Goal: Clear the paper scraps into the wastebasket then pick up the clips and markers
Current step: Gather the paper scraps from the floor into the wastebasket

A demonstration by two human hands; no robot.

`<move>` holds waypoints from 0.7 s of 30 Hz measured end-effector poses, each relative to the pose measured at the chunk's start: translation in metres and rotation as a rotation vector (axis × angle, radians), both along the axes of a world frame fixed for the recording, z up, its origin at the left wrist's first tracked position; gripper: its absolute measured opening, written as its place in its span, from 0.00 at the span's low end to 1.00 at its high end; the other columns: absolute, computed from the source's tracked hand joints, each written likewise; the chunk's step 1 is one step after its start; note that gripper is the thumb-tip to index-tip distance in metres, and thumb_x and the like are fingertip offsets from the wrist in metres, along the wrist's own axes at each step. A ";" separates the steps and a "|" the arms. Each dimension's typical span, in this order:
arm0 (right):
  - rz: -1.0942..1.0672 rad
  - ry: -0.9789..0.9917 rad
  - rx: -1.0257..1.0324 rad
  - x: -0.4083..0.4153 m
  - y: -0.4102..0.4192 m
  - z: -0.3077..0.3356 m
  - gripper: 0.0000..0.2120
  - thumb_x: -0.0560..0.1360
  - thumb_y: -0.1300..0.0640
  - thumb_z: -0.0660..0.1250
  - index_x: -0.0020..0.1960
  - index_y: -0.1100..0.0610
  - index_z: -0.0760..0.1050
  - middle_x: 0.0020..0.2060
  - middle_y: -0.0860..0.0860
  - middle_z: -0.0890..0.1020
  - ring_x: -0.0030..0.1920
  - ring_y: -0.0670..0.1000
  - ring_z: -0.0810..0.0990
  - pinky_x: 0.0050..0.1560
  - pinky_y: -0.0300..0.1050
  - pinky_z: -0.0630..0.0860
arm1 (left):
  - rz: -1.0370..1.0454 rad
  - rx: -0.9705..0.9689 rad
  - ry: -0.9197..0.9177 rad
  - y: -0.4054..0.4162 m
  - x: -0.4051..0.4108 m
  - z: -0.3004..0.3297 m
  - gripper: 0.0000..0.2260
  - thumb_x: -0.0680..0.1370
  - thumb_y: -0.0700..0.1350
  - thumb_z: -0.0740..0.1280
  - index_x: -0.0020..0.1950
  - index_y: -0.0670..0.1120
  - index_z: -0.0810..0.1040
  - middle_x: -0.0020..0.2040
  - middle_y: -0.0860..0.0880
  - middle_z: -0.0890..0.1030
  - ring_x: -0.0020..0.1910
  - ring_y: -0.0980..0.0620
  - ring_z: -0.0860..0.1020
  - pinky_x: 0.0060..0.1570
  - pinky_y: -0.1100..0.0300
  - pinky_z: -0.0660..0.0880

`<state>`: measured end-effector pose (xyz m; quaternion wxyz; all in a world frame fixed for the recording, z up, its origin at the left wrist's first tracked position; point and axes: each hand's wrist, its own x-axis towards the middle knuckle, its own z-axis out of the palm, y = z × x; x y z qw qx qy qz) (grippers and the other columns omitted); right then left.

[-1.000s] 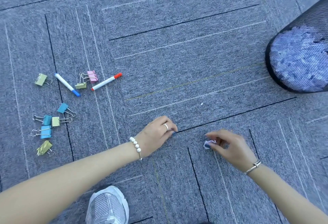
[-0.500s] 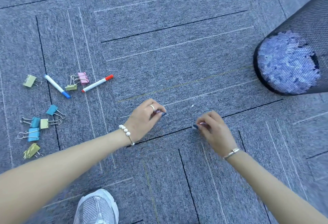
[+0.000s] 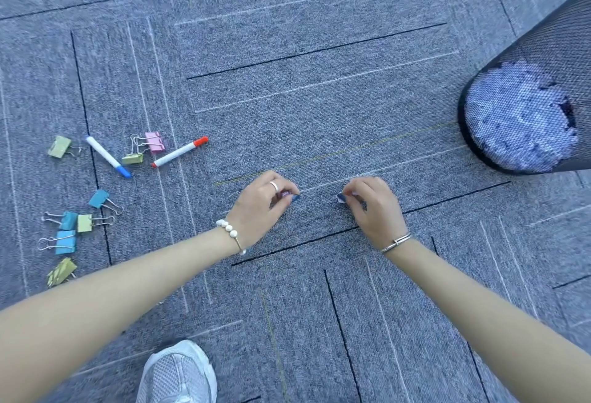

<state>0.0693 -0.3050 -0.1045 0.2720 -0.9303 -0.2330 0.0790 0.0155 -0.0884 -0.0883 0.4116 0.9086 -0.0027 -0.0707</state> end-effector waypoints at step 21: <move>-0.439 0.082 0.526 0.090 -0.053 0.227 0.05 0.72 0.63 0.67 0.41 0.55 0.74 0.28 0.47 0.76 0.24 0.39 0.71 0.27 0.29 0.66 | -0.165 -0.146 -0.347 -0.089 0.170 0.192 0.06 0.73 0.36 0.67 0.47 0.45 0.80 0.42 0.47 0.77 0.38 0.52 0.75 0.42 0.63 0.73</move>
